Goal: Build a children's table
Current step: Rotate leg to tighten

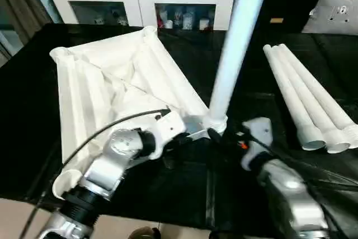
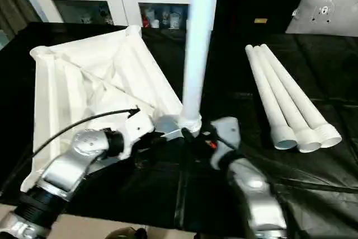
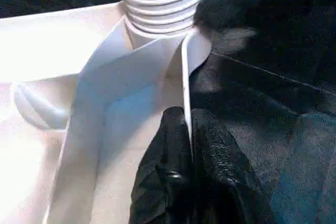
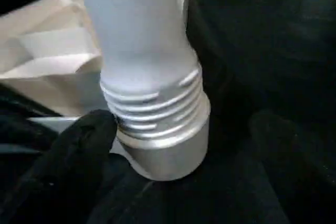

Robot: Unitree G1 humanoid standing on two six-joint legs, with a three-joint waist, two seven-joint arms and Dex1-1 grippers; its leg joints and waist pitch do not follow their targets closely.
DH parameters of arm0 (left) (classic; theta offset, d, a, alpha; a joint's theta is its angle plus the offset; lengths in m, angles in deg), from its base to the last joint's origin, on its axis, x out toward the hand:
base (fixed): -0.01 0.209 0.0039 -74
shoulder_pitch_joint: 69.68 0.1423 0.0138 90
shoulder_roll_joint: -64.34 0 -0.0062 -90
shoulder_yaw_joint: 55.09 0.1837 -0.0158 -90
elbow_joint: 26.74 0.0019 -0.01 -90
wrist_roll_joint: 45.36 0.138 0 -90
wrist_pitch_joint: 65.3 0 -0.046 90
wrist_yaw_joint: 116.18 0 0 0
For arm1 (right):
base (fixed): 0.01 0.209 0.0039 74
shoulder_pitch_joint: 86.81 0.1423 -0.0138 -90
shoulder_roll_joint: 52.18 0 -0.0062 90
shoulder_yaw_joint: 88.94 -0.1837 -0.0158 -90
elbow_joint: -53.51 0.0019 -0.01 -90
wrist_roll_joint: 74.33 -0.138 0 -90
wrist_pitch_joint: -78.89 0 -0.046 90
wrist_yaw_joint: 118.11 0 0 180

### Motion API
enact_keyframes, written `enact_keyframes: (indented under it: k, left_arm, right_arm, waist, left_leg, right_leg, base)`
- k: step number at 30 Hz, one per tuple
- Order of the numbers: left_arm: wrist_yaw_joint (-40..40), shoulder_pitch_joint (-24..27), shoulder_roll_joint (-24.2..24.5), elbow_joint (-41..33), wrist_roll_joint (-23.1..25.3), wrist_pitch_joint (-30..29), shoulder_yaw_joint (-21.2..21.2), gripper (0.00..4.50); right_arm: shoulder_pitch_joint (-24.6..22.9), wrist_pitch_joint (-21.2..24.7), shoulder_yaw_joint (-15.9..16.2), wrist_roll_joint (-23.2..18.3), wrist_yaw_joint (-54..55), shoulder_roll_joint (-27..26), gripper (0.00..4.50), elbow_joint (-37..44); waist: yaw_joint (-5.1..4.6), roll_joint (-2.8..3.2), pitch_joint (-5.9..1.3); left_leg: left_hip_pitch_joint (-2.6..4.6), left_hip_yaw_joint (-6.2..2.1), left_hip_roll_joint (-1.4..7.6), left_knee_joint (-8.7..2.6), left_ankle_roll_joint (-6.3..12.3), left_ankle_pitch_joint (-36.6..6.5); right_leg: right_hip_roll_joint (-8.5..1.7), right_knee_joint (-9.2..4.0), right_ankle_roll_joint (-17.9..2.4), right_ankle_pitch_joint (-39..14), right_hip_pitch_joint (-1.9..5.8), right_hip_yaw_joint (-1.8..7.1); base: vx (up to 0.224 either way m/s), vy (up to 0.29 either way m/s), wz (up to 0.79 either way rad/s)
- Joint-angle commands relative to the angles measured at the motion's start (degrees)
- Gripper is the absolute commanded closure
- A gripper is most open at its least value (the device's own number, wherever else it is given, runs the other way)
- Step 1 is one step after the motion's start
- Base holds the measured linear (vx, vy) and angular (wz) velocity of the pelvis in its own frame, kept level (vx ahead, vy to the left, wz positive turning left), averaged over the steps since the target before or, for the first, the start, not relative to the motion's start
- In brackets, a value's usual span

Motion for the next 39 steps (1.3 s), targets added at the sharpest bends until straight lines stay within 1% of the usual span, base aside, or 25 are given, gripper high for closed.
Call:
enact_keyframes:
  k: [1,2,3,4,5,6,7,9,10,11,12,13,14,15,16,17,18,19,21,22,24,28,37,38,39]
  left_arm:
    - [-4.27,-0.03,3.11,3.05,-0.37,3.23,0.92,4.50]
    - [-4.27,-0.03,3.11,3.05,-0.37,3.23,0.92,4.50]
    - [-7.80,-0.13,4.64,3.27,-1.42,4.84,1.30,4.50]
    - [-9.33,-0.19,5.27,3.28,-1.85,5.50,1.53,4.50]
    - [-9.33,-0.19,5.27,3.28,-1.85,5.50,1.53,4.50]
    - [-12.89,-0.49,6.68,3.64,-2.95,7.12,2.20,4.50]
    - [-14.98,-0.68,7.48,3.87,-3.53,7.96,2.56,4.50]
    - [-16.39,-1.03,8.14,4.23,-3.40,9.07,3.03,4.50]
    - [-17.80,-1.41,8.60,4.74,-3.43,9.87,3.45,4.50]
    - [-17.95,-1.45,8.65,4.81,-3.43,9.97,3.49,4.50]
    - [-18.47,-1.89,8.94,5.54,-3.08,10.99,3.83,4.50]
    - [-19.06,-2.27,9.26,6.21,-2.94,11.83,4.17,4.50]
    - [-19.30,-2.60,9.45,6.73,-2.68,12.48,4.45,4.50]
    - [-19.68,-2.93,9.67,7.33,-2.44,13.29,4.72,4.50]
    - [-20.15,-3.15,9.76,7.61,-2.49,13.58,4.83,4.50]
    - [-20.57,-3.30,9.83,7.87,-2.61,13.91,4.87,4.50]
    - [-20.93,-3.53,9.79,8.17,-2.74,14.20,4.91,4.50]
    - [-21.11,-3.60,9.77,8.25,-2.76,14.35,4.94,4.50]
    - [-21.49,-3.53,9.77,8.22,-2.76,14.64,4.93,4.50]
    - [-21.80,-3.70,9.61,8.61,-2.63,15.07,5.14,4.50]
    - [-22.12,-3.96,9.41,9.29,-2.54,15.64,5.52,4.50]
    - [-22.30,-4.24,9.34,10.01,-2.59,16.07,5.75,4.50]
    - [-22.96,-4.37,9.62,10.72,-2.36,16.70,5.76,4.50]
    - [-23.05,-4.45,9.69,10.92,-2.34,16.83,5.77,4.50]
    - [-23.11,-4.46,9.73,10.95,-2.36,16.82,5.77,4.50]
  right_arm:
    - [0.55,-0.13,-0.59,-3.55,-9.14,4.71,0.03,2.16]
    - [0.55,-0.13,-0.59,-3.55,-9.14,4.71,0.03,2.16]
    - [1.82,0.84,-0.43,-5.48,-13.98,7.61,0.03,1.88]
    - [2.67,1.05,-0.32,-6.09,-15.59,8.65,0.03,1.57]
    - [2.67,1.05,-0.32,-6.09,-15.59,8.65,0.03,1.57]
    - [4.95,1.47,0.25,-7.18,-19.33,10.61,0.03,0.59]
    - [6.54,1.45,0.71,-7.46,-21.53,11.78,0.03,-0.26]
    - [8.41,1.56,1.49,-7.22,-23.25,12.65,0.03,-1.49]
    - [10.26,0.96,2.97,-6.50,-25.60,13.55,0.03,-2.90]
    - [10.44,0.90,3.12,-6.45,-25.86,13.65,0.03,-3.03]
    - [11.70,1.03,4.46,-6.16,-27.86,14.17,0.03,-3.98]
    - [12.77,0.96,5.69,-5.77,-29.64,14.61,0.03,-4.85]
    - [13.56,0.90,6.94,-5.11,-31.02,14.92,0.03,-5.68]
    - [14.43,0.81,8.32,-4.38,-32.68,15.28,0.03,-6.63]
    - [15.17,0.70,9.43,-3.66,-33.68,15.32,0.03,-7.63]
    - [15.67,0.62,10.09,-3.42,-34.37,15.40,0.03,-8.33]
    - [16.29,0.13,10.82,-3.15,-35.36,15.41,0.03,-9.37]
    - [16.55,0.06,11.04,-3.14,-35.71,15.33,0.03,-9.83]
    - [16.86,0.07,11.29,-3.23,-36.11,15.21,0.03,-10.41]
    - [17.80,-0.07,11.74,-3.15,-36.45,14.78,0.32,-11.97]
    - [19.15,-0.32,12.37,-2.99,-37.06,14.21,0.40,-14.27]
    - [20.15,-0.31,12.79,-2.75,-38.09,14.11,0.80,-16.19]
    - [21.48,-0.82,13.34,-2.39,-39.58,13.66,1.58,-19.02]
    - [21.67,-0.82,13.48,-2.42,-39.86,13.50,1.63,-19.42]
    - [21.70,-0.85,13.59,-2.44,-40.00,13.42,1.66,-19.52]
  waist:
    - [0.62,-1.54,-3.98]
    - [0.72,-1.49,-4.05]
    - [0.85,-1.52,-4.22]
    - [0.89,-1.61,-4.24]
    - [0.99,-1.41,-4.38]
    - [0.95,-1.52,-4.44]
    - [1.05,-1.83,-4.70]
    - [1.08,-2.08,-4.73]
    - [1.28,-1.84,-4.57]
    - [1.28,-1.84,-4.57]
    - [1.46,-2.05,-4.19]
    - [1.55,-2.24,-4.11]
    - [1.60,-2.20,-4.05]
    - [1.66,-2.48,-3.97]
    - [1.79,-2.27,-3.89]
    - [1.79,-2.27,-3.89]
    - [2.02,-2.54,-3.96]
    - [2.10,-2.53,-3.97]
    - [2.31,-2.65,-4.05]
    - [2.39,-2.69,-4.15]
    - [2.43,-2.61,-4.14]
    - [2.64,-2.81,-4.03]
    - [2.71,-2.83,-3.95]
    - [2.75,-2.65,-3.90]
    - [2.68,-2.66,-3.89]
  left_leg:
    - [-0.64,-1.34,3.60,-2.57,6.93,-6.27]
    - [-0.66,-1.33,3.69,-2.51,7.18,-5.57]
    - [-0.58,-1.30,3.61,-2.32,7.88,-4.79]
    - [-0.74,-1.31,3.64,-2.25,8.13,-4.25]
    - [-0.55,-1.31,3.81,-2.09,8.41,-3.57]
    - [-0.43,-1.34,3.87,-2.03,8.70,-3.55]
    - [-0.43,-1.35,3.86,-1.82,8.90,-2.98]
    - [-0.81,-1.32,3.93,-1.45,9.53,-1.43]
    - [-0.68,-1.18,3.95,-1.34,9.72,-2.46]
    - [-0.68,-1.18,3.95,-1.34,9.72,-2.46]
    - [-0.65,-1.18,4.04,-1.60,8.12,-6.00]
    - [-0.54,-1.28,4.17,-1.81,6.95,-7.69]
    - [-0.46,-1.26,4.23,-1.88,6.46,-8.32]
    - [-0.36,-1.23,4.23,-1.95,5.75,-9.45]
    - [-0.21,-1.22,4.23,-2.01,5.11,-10.38]
    - [-0.21,-1.22,4.23,-2.01,5.11,-10.38]
    - [-0.17,-1.24,4.32,-2.04,4.28,-10.68]
    - [-0.09,-1.25,4.39,-2.08,4.15,-10.67]
    - [-0.11,-1.23,4.44,-2.00,4.10,-9.93]
    - [-0.23,-1.24,4.41,-1.93,4.28,-9.20]
    - [-0.44,-1.23,4.23,-1.79,4.63,-8.50]
    - [-0.41,-1.18,4.28,-1.79,4.74,-8.66]
    - [-0.45,-1.23,4.35,-1.88,4.50,-9.09]
    - [-0.49,-1.26,4.34,-1.87,4.56,-9.02]
    - [-0.49,-1.25,4.34,-1.92,4.54,-9.25]
  right_leg:
    - [-5.65,-3.89,-9.06,-12.71,2.86,3.39]
    - [-5.68,-3.65,-9.22,-11.49,2.85,3.42]
    - [-5.57,-3.49,-9.88,-9.82,2.75,3.22]
    - [-5.57,-3.34,-10.06,-9.00,2.80,3.22]
    - [-5.42,-3.02,-10.80,-7.21,2.53,3.17]
    - [-5.39,-2.81,-11.83,-6.03,2.52,3.03]
    - [-5.41,-2.32,-12.60,-4.25,2.69,3.05]
    - [-5.26,-1.60,-13.62,-0.99,2.48,3.09]
    - [-5.39,-1.86,-14.08,-2.11,2.09,3.02]
    - [-5.39,-1.86,-14.08,-2.11,2.09,3.02]
    - [-5.50,-2.40,-13.65,-7.75,2.15,2.94]
    - [-5.62,-2.55,-13.06,-10.75,2.21,2.96]
    - [-5.61,-2.71,-12.71,-11.80,2.14,3.02]
    - [-5.60,-2.83,-12.24,-13.39,2.06,3.08]
    - [-5.64,-3.01,-12.02,-14.68,1.86,3.14]
    - [-5.64,-3.01,-12.02,-14.68,1.86,3.14]
    - [-5.83,-2.99,-11.69,-15.05,1.94,3.27]
    - [-5.80,-2.97,-11.74,-14.87,1.90,3.27]
    - [-5.73,-2.68,-12.16,-12.94,1.86,3.35]
    - [-5.77,-2.44,-12.52,-11.44,1.99,3.33]
    - [-5.77,-2.31,-13.09,-10.32,2.02,3.22]
    - [-5.77,-2.41,-12.95,-11.18,2.03,3.20]
    - [-5.75,-2.45,-12.58,-12.45,1.99,3.21]
    - [-5.77,-2.42,-12.68,-12.20,1.95,3.20]
    - [-5.75,-2.49,-12.73,-12.39,1.96,3.17]
  base:
    - [0.000,0.000,0.00]
    - [0.000,0.000,0.00]
    - [0.000,0.000,0.00]
    - [0.000,0.000,0.00]
    - [0.000,0.000,0.00]
    - [0.000,0.000,0.00]
    - [0.000,0.000,0.00]
    - [0.000,0.000,0.00]
    - [0.000,0.000,0.00]
    - [0.000,0.000,0.00]
    - [0.000,0.000,0.00]
    - [0.000,0.000,0.00]
    - [0.000,0.000,0.00]
    - [0.000,0.000,0.00]
    - [0.000,0.000,0.00]
    - [0.000,0.000,0.00]
    - [0.000,0.000,0.00]
    - [0.000,0.000,0.00]
    - [0.000,0.000,0.00]
    - [0.000,0.000,0.00]
    - [0.000,0.000,0.00]
    - [0.000,0.000,0.00]
    - [0.000,0.000,0.00]
    - [0.000,0.000,0.00]
    - [0.000,0.000,0.00]
